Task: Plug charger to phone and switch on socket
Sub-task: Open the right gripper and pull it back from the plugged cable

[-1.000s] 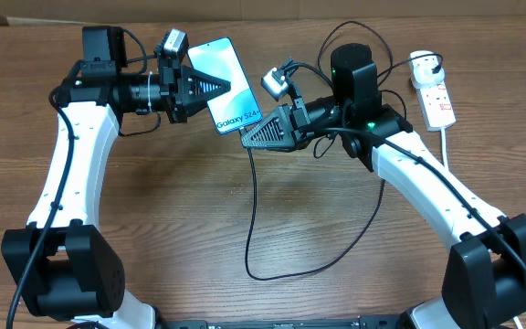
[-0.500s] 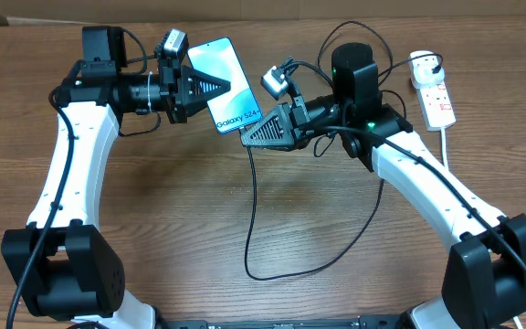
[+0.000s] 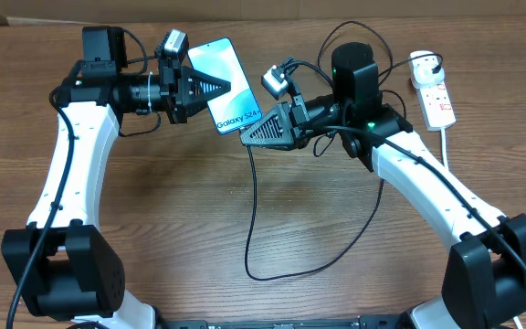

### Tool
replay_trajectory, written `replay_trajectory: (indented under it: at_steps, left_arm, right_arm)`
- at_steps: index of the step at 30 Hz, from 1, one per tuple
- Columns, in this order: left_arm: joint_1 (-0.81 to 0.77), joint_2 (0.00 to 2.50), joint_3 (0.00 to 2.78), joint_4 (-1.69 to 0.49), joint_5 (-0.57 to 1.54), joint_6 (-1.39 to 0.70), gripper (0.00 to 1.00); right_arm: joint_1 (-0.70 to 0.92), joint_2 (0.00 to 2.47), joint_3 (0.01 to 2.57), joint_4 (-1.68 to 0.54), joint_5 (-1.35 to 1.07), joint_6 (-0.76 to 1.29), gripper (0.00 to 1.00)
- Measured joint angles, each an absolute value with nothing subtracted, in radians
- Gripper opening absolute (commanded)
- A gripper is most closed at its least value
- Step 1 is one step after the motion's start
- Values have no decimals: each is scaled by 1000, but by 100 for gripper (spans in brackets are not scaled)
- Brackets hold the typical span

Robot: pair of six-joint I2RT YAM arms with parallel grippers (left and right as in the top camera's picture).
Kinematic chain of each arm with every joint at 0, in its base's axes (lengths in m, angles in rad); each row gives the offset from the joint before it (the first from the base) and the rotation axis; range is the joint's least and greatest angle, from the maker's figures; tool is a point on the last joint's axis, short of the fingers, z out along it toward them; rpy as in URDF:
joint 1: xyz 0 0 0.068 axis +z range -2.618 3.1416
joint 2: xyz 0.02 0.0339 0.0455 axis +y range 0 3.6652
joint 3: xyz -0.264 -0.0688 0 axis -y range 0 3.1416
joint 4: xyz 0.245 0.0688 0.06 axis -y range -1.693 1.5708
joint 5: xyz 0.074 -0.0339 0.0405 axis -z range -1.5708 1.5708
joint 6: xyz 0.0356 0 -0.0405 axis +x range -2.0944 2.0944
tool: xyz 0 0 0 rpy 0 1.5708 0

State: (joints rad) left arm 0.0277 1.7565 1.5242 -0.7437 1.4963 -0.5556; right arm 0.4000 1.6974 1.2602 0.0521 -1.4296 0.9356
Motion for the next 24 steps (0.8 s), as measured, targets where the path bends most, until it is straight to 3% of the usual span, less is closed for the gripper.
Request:
replay_trajectory:
  at_steps: [3,6,12,16,21,24]
  left_arm:
    - [21,1757,1524,-749,1499,-554,4]
    - [9,1757,1524,-753,1504,-554,4]
    - [6,1757,1524,-735,1514,-555,4]
    - [6,1757,1524,-731,1504,-555,4]
    - [21,1757,1524,-731,1465,-555,4]
    - [46,1757,1524,-731,1426,-555,4]
  right_arm:
    - [398,1697,1260,60,-1399,939,18]
    - [393,1697,1260,61,-1380,943,20]
    - [391,1697,1261,60,-1379,947,58]
    - [391,1697,1261,61,-1380,945,64]
    - [391,1697,1261,62,-1388,944,82]
    - [391,1697,1261,61,-1392,946,84]
